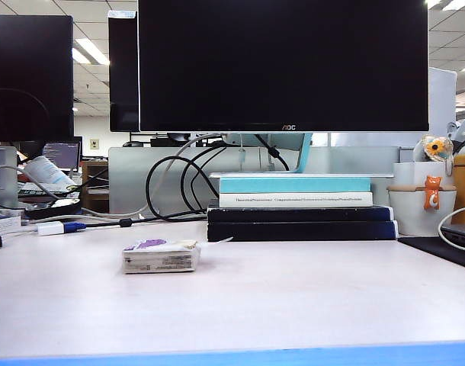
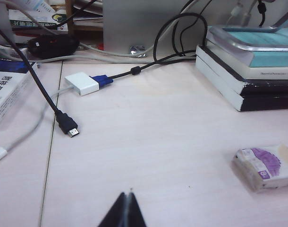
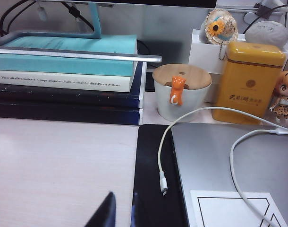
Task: Pick up a packet of tissues from the table with the left hand, then take a tissue from it with the right hand.
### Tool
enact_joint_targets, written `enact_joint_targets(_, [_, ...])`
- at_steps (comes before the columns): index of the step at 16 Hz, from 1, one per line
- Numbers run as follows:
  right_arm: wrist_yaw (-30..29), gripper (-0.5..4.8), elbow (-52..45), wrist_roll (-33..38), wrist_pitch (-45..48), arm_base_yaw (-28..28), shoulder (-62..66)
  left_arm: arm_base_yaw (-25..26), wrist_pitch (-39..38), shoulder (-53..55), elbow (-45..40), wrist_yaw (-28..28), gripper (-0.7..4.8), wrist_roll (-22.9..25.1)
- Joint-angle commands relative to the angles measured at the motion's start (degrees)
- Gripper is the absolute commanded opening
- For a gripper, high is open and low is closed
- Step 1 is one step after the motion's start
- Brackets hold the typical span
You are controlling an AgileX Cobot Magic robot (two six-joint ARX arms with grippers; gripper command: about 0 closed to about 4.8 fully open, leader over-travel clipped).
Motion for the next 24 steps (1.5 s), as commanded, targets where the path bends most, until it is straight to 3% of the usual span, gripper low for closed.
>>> enact_joint_targets(1, [0.1, 0.58, -0.6, 0.2, 0.9, 0.0, 0.0, 0.0, 1.6, 0.1, 0.0, 0.2, -0.02, 0.1])
enact_joint_targets(5, [0.0, 0.58, -0.5, 1.3, 0.9, 0.0, 0.0, 0.0, 4.1, 0.1, 0.0, 0.4, -0.02, -4.6])
enact_joint_targets(7, [0.0, 0.53, -0.3, 3.0, 0.9, 0.0, 0.0, 0.0, 12.8, 0.1, 4.1, -0.3, -0.02, -12.3])
enact_joint_targets(8, [0.0, 0.49, 0.4, 3.0, 0.3, 0.0, 0.0, 0.0, 11.4, 0.3, 9.9, -1.0, -0.02, -9.5])
enact_joint_targets(9, [0.0, -0.10, 1.1, 3.5, 0.5, 0.1, 0.0, 0.0, 8.0, 2.0, 15.0, -1.2, -0.02, -5.9])
enact_joint_targets(11, [-1.3, -0.09, 1.7, 4.5, 4.4, 0.2, 0.0, 0.0, 7.2, 6.7, 19.7, 0.0, -0.01, -4.5])
enact_joint_targets(13, [-1.2, -0.09, 1.7, 4.5, 9.1, 0.1, 0.2, 0.0, 6.3, 14.2, 23.9, 5.7, -0.01, 0.5])
enact_joint_targets(16, [0.9, -0.09, 2.5, 7.6, 10.4, 0.1, 3.3, 0.0, -0.9, 28.1, 34.1, 9.8, 0.56, 11.5])
enact_joint_targets(19, [0.9, -0.09, 9.0, 7.4, 12.3, 0.0, 14.0, 0.0, -7.1, 39.2, 43.7, 13.4, 0.57, 20.2])
enact_joint_targets(20, [-0.9, -0.09, 15.6, 7.2, 12.2, 0.0, 24.5, 0.0, -9.9, 44.3, 46.9, 18.7, 0.57, 25.1])
enact_joint_targets(21, [-3.6, -0.09, 22.2, 6.9, 9.6, 0.0, 33.8, 0.0, -12.2, 46.6, 48.1, 19.7, 0.57, 29.5])
enact_joint_targets(23, [-9.1, -0.09, 28.2, 4.5, 6.1, 0.0, 40.9, 0.0, -13.8, 47.0, 48.1, 19.8, 0.57, 32.9])
enact_joint_targets(24, [-16.9, -0.09, 38.0, 0.6, -2.8, 0.0, 50.2, 0.0, -16.3, 47.0, 48.1, 19.6, 0.61, 39.0])
